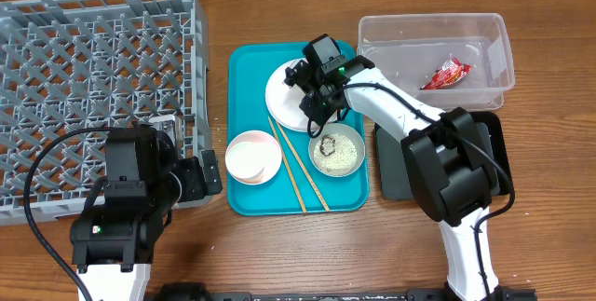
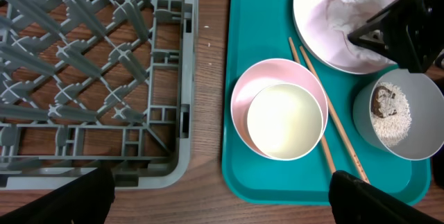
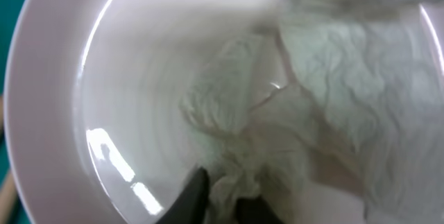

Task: Sort waste into correct bins and load items into the dishwasher
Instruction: 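Return the right gripper to the plate and grasp the white tissue, then drop the tissue into the clear bin with the right gripper, then grasp remaining tissue on the plate with the right gripper, drop in bin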

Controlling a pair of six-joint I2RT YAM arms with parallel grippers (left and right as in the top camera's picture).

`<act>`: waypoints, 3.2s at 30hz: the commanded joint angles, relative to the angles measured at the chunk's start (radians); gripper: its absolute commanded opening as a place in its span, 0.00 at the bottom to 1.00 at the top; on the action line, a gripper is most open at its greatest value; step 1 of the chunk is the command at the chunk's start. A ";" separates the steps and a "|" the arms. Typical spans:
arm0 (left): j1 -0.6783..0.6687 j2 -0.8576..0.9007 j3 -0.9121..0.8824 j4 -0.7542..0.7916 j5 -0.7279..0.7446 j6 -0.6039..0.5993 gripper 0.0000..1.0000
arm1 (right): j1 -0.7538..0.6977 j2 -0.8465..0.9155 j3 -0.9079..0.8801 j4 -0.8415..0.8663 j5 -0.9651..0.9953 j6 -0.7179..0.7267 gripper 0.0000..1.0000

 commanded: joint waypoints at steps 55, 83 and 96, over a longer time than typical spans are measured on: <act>-0.006 0.002 0.023 0.005 0.003 -0.014 1.00 | -0.077 0.077 0.154 -0.073 -0.064 0.156 0.81; -0.006 0.002 0.023 0.006 0.003 -0.014 1.00 | -0.439 -0.151 0.331 -0.372 0.073 0.785 0.39; -0.006 0.002 0.023 0.007 0.003 -0.014 1.00 | -0.527 -0.419 0.332 -0.654 0.013 0.671 0.86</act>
